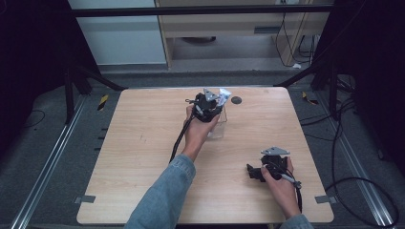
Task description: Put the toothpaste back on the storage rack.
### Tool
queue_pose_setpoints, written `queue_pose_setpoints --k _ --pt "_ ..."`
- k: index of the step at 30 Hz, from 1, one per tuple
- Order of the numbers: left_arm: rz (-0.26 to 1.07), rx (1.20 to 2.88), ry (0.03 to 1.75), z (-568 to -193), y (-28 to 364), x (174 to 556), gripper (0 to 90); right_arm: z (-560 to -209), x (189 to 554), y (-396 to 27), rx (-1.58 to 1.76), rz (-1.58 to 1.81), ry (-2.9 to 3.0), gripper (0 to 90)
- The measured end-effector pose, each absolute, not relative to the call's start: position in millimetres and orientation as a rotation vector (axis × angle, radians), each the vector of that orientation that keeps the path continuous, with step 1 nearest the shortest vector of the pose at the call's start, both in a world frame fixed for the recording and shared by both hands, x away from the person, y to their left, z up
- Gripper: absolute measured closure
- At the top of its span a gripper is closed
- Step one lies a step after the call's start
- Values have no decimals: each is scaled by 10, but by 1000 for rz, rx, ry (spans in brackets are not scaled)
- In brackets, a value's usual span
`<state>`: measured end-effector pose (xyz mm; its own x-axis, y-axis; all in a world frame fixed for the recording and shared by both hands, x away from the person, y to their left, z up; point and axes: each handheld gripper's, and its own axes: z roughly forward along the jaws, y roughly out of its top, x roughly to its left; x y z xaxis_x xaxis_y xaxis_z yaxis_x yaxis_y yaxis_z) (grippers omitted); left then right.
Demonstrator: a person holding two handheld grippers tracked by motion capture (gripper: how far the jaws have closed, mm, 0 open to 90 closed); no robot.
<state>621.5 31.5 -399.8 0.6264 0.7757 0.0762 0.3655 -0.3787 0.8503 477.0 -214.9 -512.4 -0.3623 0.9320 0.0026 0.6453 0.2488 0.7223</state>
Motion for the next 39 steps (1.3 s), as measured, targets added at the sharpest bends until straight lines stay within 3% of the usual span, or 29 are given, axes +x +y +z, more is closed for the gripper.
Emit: queue_pose_setpoints --k 39 --pt "605 2039 767 -3813 424 5814 612 -5126 4770 -2147 1439 900 2097 4"
